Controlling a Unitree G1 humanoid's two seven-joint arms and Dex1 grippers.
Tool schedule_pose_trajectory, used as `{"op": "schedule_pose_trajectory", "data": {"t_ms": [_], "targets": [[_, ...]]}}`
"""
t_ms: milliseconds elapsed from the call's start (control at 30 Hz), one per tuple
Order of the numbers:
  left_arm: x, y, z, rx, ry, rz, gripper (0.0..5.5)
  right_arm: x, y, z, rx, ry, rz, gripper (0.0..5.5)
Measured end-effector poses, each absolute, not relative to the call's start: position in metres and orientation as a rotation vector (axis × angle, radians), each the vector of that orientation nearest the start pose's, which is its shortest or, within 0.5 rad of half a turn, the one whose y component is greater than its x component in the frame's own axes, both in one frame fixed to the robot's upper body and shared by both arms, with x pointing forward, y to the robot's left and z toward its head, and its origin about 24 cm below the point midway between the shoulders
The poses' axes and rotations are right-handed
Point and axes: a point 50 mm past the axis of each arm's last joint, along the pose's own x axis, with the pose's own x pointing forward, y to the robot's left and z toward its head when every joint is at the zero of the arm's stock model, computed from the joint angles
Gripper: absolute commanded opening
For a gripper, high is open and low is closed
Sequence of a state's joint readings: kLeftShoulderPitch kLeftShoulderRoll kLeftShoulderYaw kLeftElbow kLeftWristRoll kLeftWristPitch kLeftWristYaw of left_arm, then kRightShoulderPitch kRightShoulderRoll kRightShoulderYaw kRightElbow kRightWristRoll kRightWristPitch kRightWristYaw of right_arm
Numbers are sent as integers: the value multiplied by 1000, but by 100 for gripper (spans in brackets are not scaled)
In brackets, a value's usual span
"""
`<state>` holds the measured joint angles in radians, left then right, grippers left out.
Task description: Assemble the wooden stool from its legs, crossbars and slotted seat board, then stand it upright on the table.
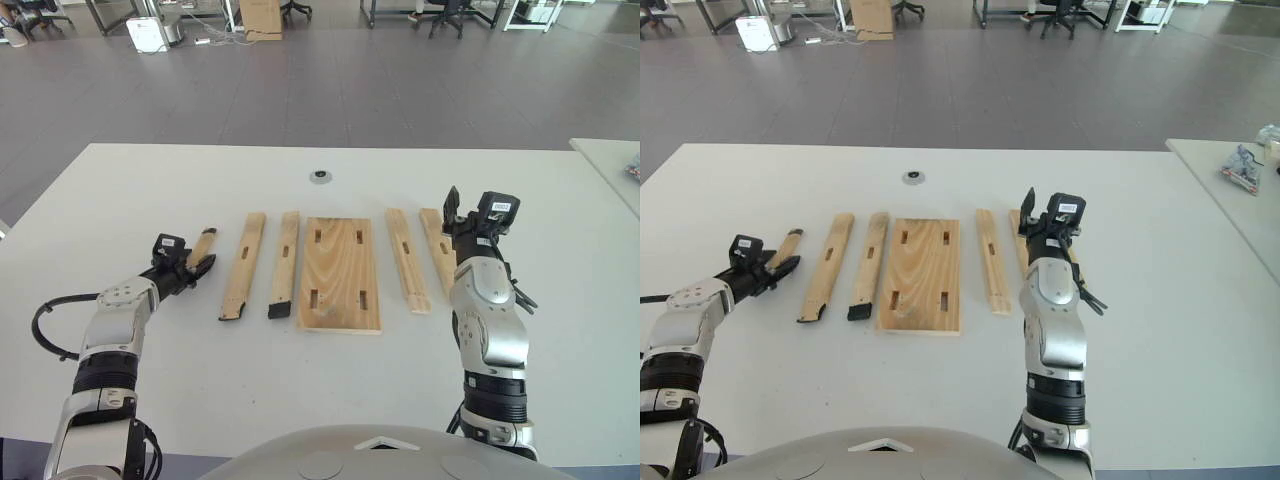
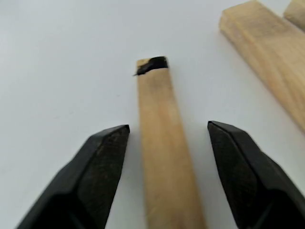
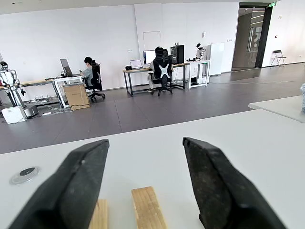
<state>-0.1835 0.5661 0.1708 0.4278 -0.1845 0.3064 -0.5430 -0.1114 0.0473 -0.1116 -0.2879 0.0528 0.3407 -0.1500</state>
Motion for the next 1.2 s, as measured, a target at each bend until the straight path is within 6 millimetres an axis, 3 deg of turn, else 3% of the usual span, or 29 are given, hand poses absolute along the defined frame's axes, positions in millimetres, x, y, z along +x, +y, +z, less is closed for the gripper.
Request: {"op": "schedule_pose_trajectory", "data": {"t_ms": [400,700,733,767,833,900,967,1100,1200], "targets": [[259,303,23,138,530,-210,130,266,-167,101,110,-45,-217,289],[266,298,32,159,450,-219,129,268,-157,104,164,-40,-107,289],[271,294,39,161,399,-228,129,268,-155,107,194,-43,-82,289],[284,284,60,170,289,-253,129,270,-151,114,251,-54,-35,289],[306,252,118,180,-6,-345,129,273,-138,135,400,-92,107,289],[309,228,143,175,-136,-425,129,272,-131,149,497,-97,214,320],[304,190,150,144,-207,-583,129,271,-118,160,597,-80,346,360],[295,154,156,151,-251,-758,129,266,-102,181,700,-85,512,365],[290,140,157,159,-257,-823,129,261,-97,190,755,-81,574,365]]}}
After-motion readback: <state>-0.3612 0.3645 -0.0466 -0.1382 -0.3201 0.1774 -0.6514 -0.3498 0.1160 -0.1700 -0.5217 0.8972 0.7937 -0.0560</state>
